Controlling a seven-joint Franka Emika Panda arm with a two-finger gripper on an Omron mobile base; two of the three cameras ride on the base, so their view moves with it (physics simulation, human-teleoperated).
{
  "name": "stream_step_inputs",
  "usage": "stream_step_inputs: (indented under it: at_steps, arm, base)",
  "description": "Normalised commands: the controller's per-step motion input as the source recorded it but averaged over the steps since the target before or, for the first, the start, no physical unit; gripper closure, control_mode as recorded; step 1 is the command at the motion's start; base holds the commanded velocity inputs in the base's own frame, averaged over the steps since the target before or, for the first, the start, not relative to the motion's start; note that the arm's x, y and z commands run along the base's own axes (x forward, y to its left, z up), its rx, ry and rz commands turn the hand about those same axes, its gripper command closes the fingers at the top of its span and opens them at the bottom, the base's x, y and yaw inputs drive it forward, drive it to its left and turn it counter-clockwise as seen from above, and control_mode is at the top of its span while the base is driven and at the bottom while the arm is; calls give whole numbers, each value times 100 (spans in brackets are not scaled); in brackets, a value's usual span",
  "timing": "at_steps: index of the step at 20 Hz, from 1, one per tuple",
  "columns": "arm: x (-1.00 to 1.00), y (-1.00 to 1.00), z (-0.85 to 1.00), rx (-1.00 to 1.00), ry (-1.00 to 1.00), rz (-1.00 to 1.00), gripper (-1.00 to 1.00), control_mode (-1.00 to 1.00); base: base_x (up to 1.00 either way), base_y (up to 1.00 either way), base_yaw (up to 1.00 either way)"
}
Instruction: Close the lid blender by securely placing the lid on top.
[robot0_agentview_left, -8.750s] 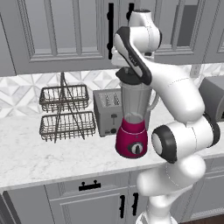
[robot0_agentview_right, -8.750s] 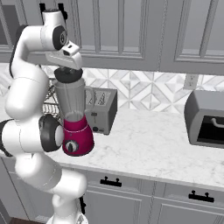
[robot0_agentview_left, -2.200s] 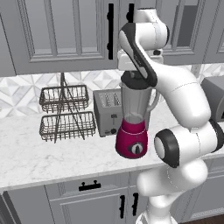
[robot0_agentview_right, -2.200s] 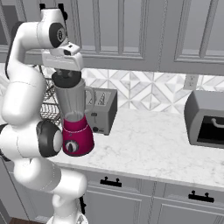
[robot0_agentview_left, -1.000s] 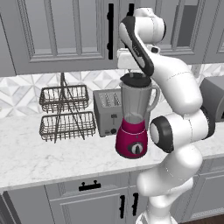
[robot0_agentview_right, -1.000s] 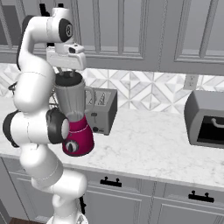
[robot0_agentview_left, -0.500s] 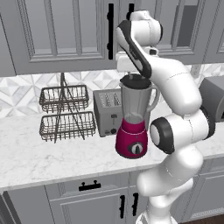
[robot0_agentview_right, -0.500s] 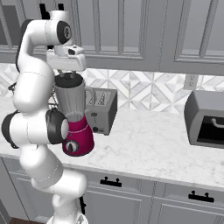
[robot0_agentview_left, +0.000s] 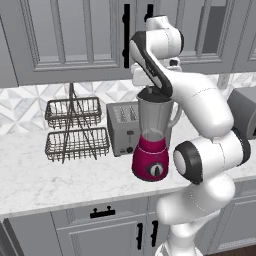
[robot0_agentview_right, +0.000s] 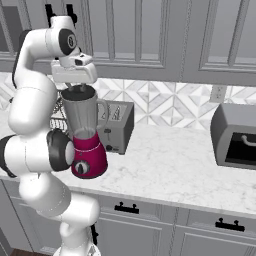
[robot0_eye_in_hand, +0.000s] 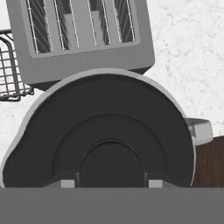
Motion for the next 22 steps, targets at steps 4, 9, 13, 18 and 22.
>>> stream_step_inputs:
  at_steps: [4,9,13,18,22]
  arm:
    - [0,0,0,0,0,0,100,-100]
    - [0,0,-12,0,0,0,-100,-100]
    - [-8,0,7,0,-5,0,-100,-100]
    - [-23,0,8,-1,-15,0,-100,-100]
    - [-31,0,6,0,-20,0,-100,-100]
  base:
    - [0,0,0]
    - [0,0,0]
    - [0,0,0]
    - [0,0,0]
    - [0,0,0]
